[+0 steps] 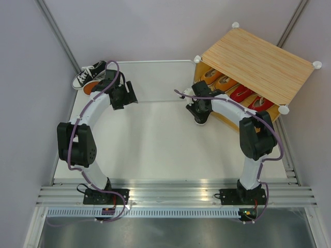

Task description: Place and organize the shoes in the shoe cabinet

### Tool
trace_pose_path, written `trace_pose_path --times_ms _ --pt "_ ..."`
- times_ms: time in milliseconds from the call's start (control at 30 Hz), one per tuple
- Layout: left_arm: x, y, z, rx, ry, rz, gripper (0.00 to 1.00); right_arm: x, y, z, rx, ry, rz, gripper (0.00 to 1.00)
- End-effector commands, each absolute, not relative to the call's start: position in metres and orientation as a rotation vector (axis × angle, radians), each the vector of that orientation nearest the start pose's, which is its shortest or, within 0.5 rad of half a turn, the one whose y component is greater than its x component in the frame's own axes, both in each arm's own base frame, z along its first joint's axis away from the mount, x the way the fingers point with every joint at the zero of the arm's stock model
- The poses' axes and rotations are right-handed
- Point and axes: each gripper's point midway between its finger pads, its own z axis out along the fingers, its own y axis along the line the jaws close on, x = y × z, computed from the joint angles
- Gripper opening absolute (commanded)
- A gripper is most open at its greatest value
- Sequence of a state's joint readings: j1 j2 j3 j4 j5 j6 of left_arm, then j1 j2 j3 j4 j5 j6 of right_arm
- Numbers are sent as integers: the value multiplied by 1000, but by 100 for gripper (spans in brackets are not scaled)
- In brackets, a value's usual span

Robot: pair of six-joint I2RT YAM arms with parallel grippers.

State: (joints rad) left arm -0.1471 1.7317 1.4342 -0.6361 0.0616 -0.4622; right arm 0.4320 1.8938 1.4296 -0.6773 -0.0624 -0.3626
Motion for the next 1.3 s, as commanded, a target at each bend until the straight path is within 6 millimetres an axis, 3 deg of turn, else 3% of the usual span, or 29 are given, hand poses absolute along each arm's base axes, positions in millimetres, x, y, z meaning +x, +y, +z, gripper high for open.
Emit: trace_pose_path --times_ms 0,167,333,733,833,1033,1200,1267 --pt "427 -91 153 -379 2453 -341 83 415 178 102 -1044 2346 69 40" --pt "426 -92 157 -372 2445 -353 83 412 177 127 -992 2304 73 55" --pt "426 -93 157 -371 2444 -356 83 400 178 138 -959 2277 117 61" --pt "427 -94 158 -371 2439 -360 84 379 181 159 -880 2172 126 68" --pt "428 -94 160 -368 2434 -361 84 375 185 178 -732 2117 150 69" --pt "427 -92 164 -378 2422 -354 86 366 180 191 -277 2006 131 72" --pt "428 -90 163 -388 2420 -338 88 353 151 162 165 2024 6 73" --pt "427 -90 161 -390 2425 -339 88 352 151 151 264 2026 6 73"
